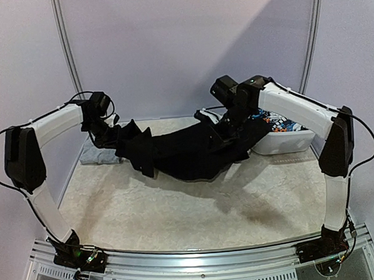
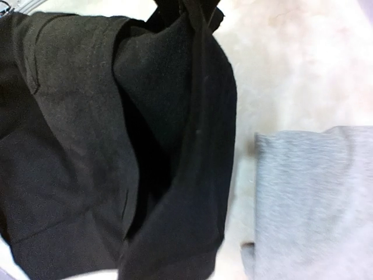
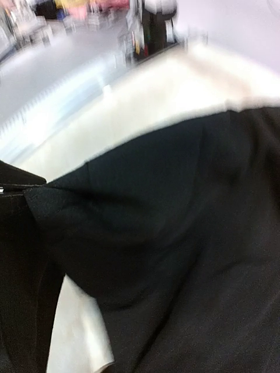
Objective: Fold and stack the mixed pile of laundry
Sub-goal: Smooth out the flattened shirt at the center of the board.
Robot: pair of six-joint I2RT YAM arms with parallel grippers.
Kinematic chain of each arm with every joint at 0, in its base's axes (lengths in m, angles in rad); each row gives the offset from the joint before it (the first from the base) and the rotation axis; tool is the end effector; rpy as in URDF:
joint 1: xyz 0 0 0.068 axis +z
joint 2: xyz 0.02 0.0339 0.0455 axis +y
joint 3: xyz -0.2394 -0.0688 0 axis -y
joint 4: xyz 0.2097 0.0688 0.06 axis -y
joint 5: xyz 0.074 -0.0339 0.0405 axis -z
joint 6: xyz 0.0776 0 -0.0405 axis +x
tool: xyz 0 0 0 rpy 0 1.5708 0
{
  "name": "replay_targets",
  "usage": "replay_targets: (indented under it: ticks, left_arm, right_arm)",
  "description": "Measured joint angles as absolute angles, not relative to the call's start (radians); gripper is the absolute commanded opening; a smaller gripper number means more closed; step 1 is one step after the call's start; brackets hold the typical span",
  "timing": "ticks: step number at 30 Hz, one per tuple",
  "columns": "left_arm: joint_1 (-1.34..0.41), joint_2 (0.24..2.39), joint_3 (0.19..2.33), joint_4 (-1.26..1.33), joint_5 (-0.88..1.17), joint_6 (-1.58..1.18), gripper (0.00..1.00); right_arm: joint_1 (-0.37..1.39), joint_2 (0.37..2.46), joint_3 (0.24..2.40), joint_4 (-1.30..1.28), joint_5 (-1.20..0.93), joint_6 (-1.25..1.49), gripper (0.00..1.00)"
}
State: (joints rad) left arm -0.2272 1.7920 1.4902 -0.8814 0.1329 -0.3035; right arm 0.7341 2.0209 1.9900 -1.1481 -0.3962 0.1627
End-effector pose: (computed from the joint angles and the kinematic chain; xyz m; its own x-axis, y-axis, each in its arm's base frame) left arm 0.3364 -0.0883 0.2023 -0.9421 -0.0862 -0.3240 -0.0100 0.9731 -0.2300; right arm 0.2704 0.2843 0.2480 -0.7949 -0.5160 -0.3190 -0.6067 0.6788 0.4138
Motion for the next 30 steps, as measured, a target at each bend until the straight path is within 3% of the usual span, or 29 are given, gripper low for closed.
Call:
replay_targets:
  ticks: [5,6,8,9,13,17,21,25,30]
  left_arm:
    - [-0.221,1.776,1.587,-0.994,0.069,-0.268,0.00]
    - [-0.220,1.777,1.605,-1.019,0.060,-0.260,0.00]
    - [-0.217,1.788,1.644,-1.070,0.044,-0.249,0.05]
    - [-0.216,1.801,1.669,-1.096,0.038,-0.241,0.09]
    - [-0.213,1.886,1.748,-1.172,-0.006,-0.237,0.58]
    - [-0.213,1.930,1.761,-1.204,-0.046,-0.274,0.83]
    - [-0.218,1.868,1.731,-1.215,-0.084,-0.314,0.84]
    - [-0.244,1.744,1.680,-1.233,-0.130,-0.336,0.71]
    - [-0.363,1.518,1.483,-1.191,-0.096,-0.351,0.65]
  right_arm:
    - [0.742,1.992,2.082,-1.194,-0.606,0.276,0.04]
    - [0.742,1.990,2.082,-1.190,-0.635,0.300,0.12]
    - [0.744,1.991,2.075,-1.177,-0.660,0.352,0.40]
    - [0.744,1.993,2.071,-1.177,-0.660,0.378,0.43]
    - [0.744,2.072,2.130,-1.221,-0.645,0.462,0.48]
    - [0.743,2.225,2.270,-1.273,-0.572,0.494,0.51]
    - [0.731,2.259,2.285,-1.284,-0.496,0.514,0.51]
    - [0.719,2.209,2.242,-1.253,-0.407,0.516,0.50]
    - [0.723,2.038,2.016,-1.173,-0.310,0.418,0.50]
